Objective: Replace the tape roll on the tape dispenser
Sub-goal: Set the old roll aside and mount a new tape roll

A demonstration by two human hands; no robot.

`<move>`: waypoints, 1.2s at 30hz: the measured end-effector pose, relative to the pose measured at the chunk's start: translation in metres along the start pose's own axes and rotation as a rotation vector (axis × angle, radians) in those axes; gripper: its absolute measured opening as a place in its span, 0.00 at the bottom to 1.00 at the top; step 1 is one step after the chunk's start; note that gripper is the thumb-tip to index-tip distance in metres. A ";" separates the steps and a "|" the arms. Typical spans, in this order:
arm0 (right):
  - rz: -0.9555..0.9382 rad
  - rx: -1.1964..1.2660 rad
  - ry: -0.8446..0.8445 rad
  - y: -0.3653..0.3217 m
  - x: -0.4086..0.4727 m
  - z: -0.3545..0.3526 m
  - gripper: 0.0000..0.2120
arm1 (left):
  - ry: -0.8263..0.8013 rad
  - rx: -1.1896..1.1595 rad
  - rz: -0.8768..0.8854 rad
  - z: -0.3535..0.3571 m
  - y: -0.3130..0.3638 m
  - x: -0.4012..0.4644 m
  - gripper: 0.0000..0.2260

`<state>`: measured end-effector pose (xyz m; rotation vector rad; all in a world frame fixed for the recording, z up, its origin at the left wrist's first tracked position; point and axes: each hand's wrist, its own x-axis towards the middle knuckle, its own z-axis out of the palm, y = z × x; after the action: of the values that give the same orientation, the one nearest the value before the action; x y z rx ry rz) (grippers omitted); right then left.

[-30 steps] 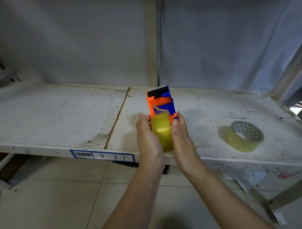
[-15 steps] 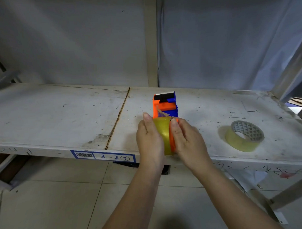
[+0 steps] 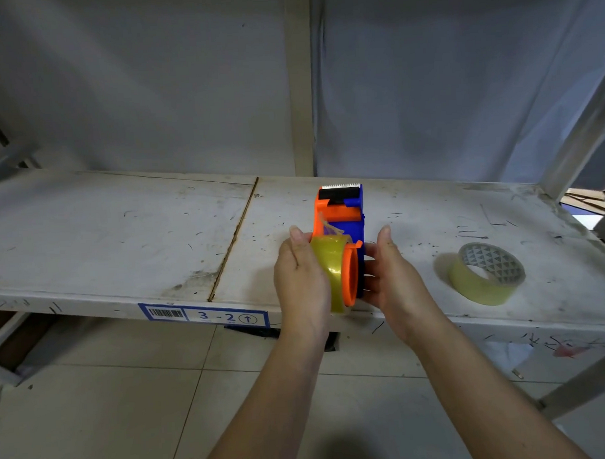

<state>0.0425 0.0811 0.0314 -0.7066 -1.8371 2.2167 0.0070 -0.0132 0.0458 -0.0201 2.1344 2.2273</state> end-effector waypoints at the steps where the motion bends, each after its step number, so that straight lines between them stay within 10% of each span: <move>1: 0.001 -0.030 0.000 0.000 0.000 0.000 0.23 | -0.004 -0.003 -0.010 0.000 -0.001 0.001 0.16; 12: -0.698 -0.763 0.096 -0.013 -0.016 -0.003 0.09 | -0.007 0.114 0.116 0.000 -0.003 0.001 0.14; 31: -0.505 -0.558 0.200 -0.037 -0.013 -0.025 0.09 | -0.326 0.121 0.087 -0.007 0.003 -0.004 0.11; 36: -0.488 -0.588 0.306 -0.034 -0.008 -0.030 0.06 | -0.413 0.415 0.150 -0.014 0.005 0.002 0.33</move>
<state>0.0578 0.1113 0.0620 -0.5555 -2.2015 1.2059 0.0039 -0.0269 0.0499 0.5783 2.3501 1.6148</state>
